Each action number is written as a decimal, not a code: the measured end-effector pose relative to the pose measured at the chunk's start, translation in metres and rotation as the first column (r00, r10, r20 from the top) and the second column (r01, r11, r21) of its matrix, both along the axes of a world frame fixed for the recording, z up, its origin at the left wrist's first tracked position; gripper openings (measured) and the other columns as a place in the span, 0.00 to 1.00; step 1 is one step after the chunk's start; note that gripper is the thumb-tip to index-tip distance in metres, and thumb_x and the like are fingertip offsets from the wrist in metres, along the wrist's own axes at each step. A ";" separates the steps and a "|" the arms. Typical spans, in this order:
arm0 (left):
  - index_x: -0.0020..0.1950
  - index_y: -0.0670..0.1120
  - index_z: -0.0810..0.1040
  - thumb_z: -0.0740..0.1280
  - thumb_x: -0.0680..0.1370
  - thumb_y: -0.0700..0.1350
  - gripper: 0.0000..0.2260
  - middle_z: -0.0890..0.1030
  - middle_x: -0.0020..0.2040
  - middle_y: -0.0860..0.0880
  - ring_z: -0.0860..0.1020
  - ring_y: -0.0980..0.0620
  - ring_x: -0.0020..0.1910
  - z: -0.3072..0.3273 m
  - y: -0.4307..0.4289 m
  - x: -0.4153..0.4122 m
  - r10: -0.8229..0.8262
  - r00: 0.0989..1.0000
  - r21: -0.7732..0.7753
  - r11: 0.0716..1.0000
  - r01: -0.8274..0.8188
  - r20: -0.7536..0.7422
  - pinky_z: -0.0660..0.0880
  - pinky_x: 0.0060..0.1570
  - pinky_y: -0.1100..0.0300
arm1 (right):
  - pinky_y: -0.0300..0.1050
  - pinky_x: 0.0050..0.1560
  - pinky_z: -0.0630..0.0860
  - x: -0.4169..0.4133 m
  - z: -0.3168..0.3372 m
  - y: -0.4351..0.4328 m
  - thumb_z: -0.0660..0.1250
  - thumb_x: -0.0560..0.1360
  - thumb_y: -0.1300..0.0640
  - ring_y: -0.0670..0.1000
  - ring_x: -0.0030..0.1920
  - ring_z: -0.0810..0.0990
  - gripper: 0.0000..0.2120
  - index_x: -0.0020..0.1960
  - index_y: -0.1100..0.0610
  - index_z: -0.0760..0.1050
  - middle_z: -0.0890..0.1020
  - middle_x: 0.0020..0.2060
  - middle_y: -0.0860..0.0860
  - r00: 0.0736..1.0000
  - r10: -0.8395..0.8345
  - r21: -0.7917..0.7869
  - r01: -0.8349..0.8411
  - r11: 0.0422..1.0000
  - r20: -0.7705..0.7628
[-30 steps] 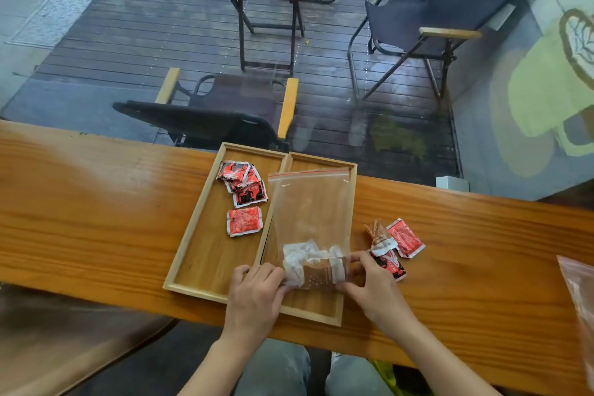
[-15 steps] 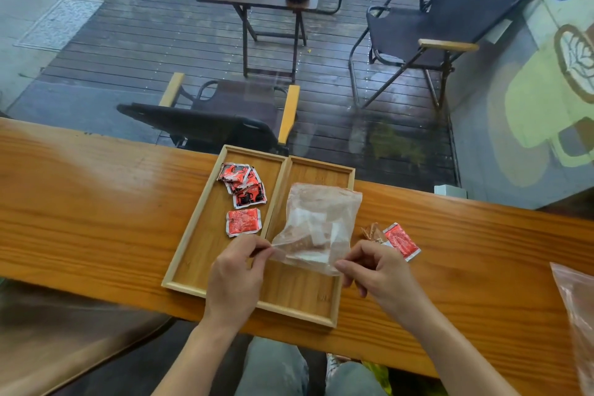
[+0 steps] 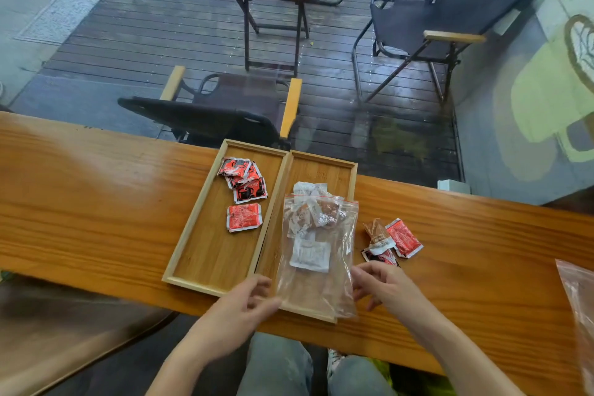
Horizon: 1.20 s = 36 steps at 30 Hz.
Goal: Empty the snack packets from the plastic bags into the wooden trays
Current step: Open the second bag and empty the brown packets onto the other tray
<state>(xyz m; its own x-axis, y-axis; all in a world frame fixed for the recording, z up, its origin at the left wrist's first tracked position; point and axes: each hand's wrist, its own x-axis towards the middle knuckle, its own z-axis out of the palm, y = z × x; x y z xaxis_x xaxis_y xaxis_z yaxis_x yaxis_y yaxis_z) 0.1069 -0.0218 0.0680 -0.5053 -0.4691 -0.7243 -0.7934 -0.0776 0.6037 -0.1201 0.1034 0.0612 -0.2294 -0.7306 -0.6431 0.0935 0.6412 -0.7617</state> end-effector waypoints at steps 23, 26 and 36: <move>0.41 0.33 0.80 0.63 0.75 0.39 0.10 0.78 0.29 0.44 0.73 0.51 0.25 0.031 -0.051 -0.080 0.596 0.768 0.240 0.801 -0.548 -0.237 0.69 0.20 0.64 | 0.36 0.18 0.66 -0.016 0.035 -0.066 0.60 0.76 0.63 0.47 0.20 0.71 0.13 0.38 0.69 0.77 0.75 0.23 0.52 0.931 -0.362 -0.078 0.365 0.928 0.047; 0.35 0.41 0.75 0.61 0.74 0.39 0.09 0.74 0.20 0.50 0.69 0.55 0.17 0.046 -0.057 -0.083 0.682 0.711 0.372 0.713 -0.594 -0.173 0.67 0.17 0.67 | 0.34 0.15 0.59 -0.025 0.047 -0.073 0.53 0.78 0.62 0.45 0.16 0.63 0.17 0.35 0.61 0.75 0.69 0.18 0.49 0.922 -0.355 -0.007 0.360 0.933 0.152; 0.26 0.45 0.72 0.63 0.74 0.40 0.15 0.74 0.21 0.49 0.72 0.56 0.17 0.054 -0.052 -0.071 0.810 0.587 0.618 0.464 -0.634 -0.006 0.71 0.16 0.67 | 0.33 0.14 0.57 -0.033 0.055 -0.072 0.51 0.75 0.62 0.45 0.15 0.60 0.18 0.26 0.56 0.65 0.66 0.16 0.49 0.951 -0.242 0.144 0.216 0.966 0.192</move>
<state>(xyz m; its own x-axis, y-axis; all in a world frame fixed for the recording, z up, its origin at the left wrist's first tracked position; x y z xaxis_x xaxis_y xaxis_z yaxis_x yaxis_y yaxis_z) 0.0360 -0.0736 0.1216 -0.3636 -0.3665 -0.8564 -0.1127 -0.8953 0.4310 -0.1536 0.0314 0.1162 -0.2343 -0.5888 -0.7736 0.3956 0.6691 -0.6291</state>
